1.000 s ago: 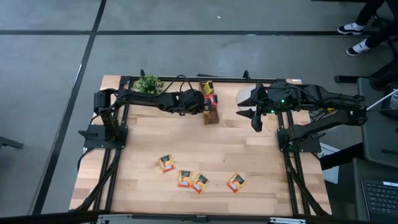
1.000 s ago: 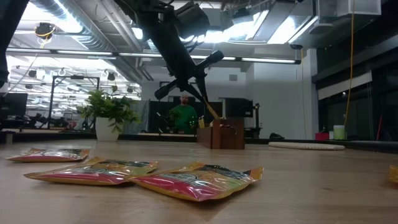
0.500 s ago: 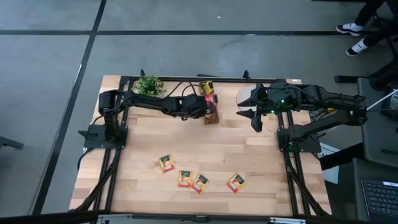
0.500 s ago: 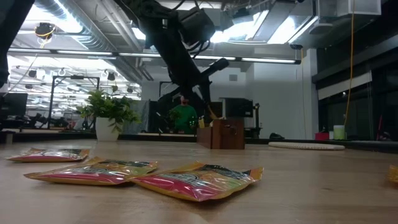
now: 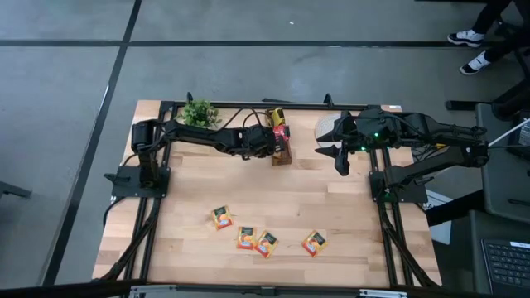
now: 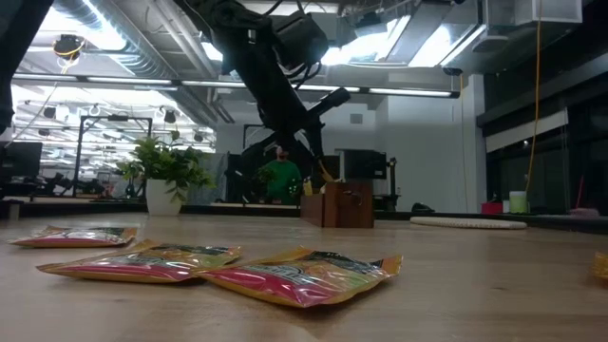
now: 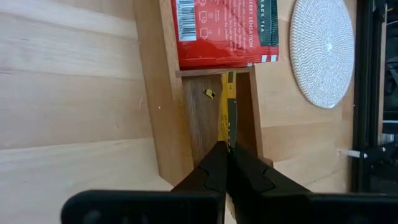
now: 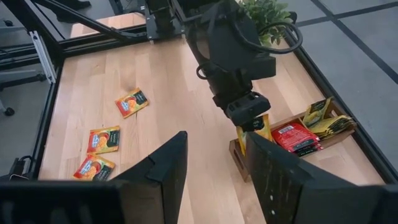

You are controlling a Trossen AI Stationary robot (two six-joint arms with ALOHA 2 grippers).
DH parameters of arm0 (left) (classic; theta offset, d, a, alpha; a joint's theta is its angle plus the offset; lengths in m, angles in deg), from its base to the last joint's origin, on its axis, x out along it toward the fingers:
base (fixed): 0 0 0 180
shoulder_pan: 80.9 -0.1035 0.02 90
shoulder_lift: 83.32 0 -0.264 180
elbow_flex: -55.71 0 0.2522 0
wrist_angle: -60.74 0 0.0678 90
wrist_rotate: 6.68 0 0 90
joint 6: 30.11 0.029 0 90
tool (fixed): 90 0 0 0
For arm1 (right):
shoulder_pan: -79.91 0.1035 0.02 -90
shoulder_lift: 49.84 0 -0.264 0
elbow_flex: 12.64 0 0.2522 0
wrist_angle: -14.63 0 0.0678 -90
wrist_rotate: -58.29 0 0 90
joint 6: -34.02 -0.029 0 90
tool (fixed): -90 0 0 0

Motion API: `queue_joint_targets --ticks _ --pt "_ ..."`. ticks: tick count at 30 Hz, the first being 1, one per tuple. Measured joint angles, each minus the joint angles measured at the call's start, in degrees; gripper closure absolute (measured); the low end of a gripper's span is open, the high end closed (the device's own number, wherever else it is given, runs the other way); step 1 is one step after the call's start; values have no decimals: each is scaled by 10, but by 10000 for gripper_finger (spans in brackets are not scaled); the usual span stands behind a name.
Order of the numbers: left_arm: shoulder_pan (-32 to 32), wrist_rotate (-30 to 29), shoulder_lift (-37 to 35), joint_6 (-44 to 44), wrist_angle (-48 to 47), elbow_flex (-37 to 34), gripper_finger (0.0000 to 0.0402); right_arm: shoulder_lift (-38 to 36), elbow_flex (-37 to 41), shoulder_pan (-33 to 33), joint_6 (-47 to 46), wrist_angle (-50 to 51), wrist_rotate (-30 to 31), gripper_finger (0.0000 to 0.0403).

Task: Pick & Place Tea
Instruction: Put the orange tea bag into the left section of the wooden organizer

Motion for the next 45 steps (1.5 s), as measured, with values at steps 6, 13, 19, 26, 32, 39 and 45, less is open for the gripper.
queue_joint_targets --ticks 6,13,19,26,32,39,45 --pt "0 14 0 -1 0 0 390 0 0 0 0 0 0 238" --pt "0 19 0 -3 0 0 353 0 0 0 2 0 0 238" --pt "0 17 0 -3 0 0 324 0 0 0 2 0 0 238" --pt "0 12 0 -3 0 0 316 0 0 0 2 0 0 238" --pt "0 11 0 14 0 0 316 0 0 0 1 0 0 238" --pt "0 39 -1 46 -6 0 316 0 0 0 0 0 -1 238" --pt "0 29 -9 47 -67 1 316 0 0 0 0 0 -2 238"
